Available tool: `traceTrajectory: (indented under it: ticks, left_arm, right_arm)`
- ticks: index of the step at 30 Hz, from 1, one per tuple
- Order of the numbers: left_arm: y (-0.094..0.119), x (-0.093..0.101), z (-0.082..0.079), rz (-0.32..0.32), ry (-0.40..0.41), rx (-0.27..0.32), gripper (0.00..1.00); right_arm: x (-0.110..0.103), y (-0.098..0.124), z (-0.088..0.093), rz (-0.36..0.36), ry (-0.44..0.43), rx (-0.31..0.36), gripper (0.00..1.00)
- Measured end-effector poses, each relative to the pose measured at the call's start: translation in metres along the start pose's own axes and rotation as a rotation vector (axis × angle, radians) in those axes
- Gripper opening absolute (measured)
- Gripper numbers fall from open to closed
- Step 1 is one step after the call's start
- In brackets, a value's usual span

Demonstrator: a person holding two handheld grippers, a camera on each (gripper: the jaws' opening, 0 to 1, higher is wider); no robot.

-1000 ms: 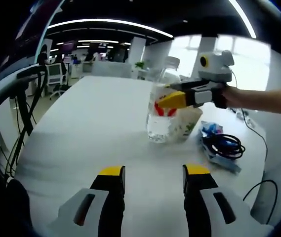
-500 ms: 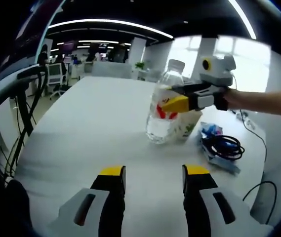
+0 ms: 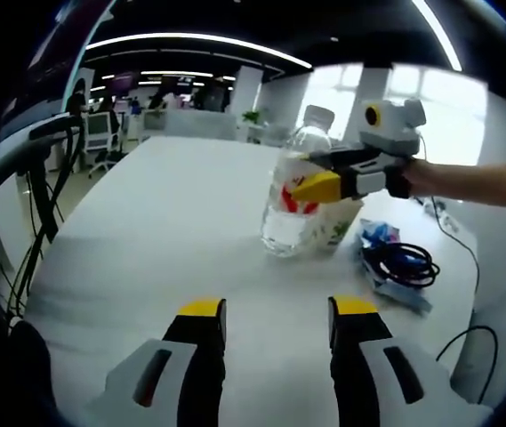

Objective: Arrange the tabletop items into an orderly group along one side of the table until the central work area is clear of visible clutter.

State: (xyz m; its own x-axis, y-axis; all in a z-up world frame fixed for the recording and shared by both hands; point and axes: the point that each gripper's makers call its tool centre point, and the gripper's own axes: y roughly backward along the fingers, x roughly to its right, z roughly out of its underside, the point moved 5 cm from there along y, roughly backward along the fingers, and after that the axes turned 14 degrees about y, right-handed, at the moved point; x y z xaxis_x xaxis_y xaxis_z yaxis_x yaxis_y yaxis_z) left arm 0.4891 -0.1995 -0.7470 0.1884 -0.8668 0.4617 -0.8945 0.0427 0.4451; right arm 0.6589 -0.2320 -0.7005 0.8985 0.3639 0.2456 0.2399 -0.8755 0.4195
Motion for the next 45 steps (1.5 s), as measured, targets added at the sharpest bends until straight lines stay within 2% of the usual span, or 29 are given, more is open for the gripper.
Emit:
traceTrajectory:
  ticks: [1,2,4,5,6,11,20,23,25,30,34,35,37,38,40,45]
  left_arm:
    - [0.0,0.0,0.001,0.001,0.003,-0.003,0.42]
    - [0.0,0.0,0.001,0.001,0.004,-0.005,0.43]
    - [0.0,0.001,0.002,0.004,0.011,-0.007,0.43]
    - [0.0,0.001,0.002,0.004,0.011,-0.007,0.43]
    - [0.0,0.001,0.001,0.004,0.009,-0.006,0.43]
    - [0.0,0.004,-0.001,0.014,0.012,-0.002,0.43]
    - [0.0,0.021,-0.003,0.062,0.013,-0.035,0.45]
    - [0.0,0.027,-0.006,0.077,0.004,-0.067,0.44]
    - [-0.002,0.032,-0.009,0.092,-0.014,-0.079,0.44]
    - [-0.01,0.044,-0.017,0.136,-0.04,-0.127,0.45]
    - [-0.017,0.061,-0.023,0.191,-0.097,-0.154,0.44]
    - [-0.018,0.064,-0.024,0.202,-0.103,-0.162,0.42]
    - [-0.021,0.072,-0.024,0.227,-0.11,-0.184,0.38]
    - [-0.023,0.076,-0.024,0.244,-0.118,-0.193,0.38]
    - [-0.026,0.082,-0.023,0.255,-0.131,-0.203,0.38]
    - [-0.032,0.097,-0.016,0.301,-0.178,-0.242,0.37]
  right_arm:
    - [-0.001,0.0,0.0,-0.003,-0.013,-0.005,0.49]
    - [-0.002,0.0,-0.001,-0.003,-0.036,0.001,0.6]
    - [-0.002,0.002,-0.003,0.016,-0.028,0.014,0.81]
    - [-0.002,0.004,-0.005,0.023,-0.021,0.022,0.83]
    - [-0.003,0.009,-0.006,0.028,-0.015,0.005,0.82]
    - [-0.006,0.033,-0.004,0.058,-0.034,0.001,0.81]
    - [-0.028,0.094,0.009,0.171,-0.164,-0.027,0.81]
    - [-0.031,0.109,0.014,0.2,-0.156,-0.052,0.81]
    - [-0.034,0.12,0.019,0.222,-0.199,-0.075,0.81]
    - [-0.041,0.141,0.029,0.265,-0.221,-0.125,0.81]
    - [-0.05,0.163,0.035,0.306,-0.264,-0.154,0.81]
    - [-0.053,0.166,0.038,0.312,-0.28,-0.166,0.81]
    - [-0.065,0.178,0.048,0.302,-0.417,-0.199,0.78]
    - [-0.069,0.182,0.051,0.301,-0.44,-0.204,0.76]
    - [-0.076,0.192,0.057,0.324,-0.438,-0.213,0.72]
    - [-0.096,0.211,0.062,0.361,-0.498,-0.232,0.69]
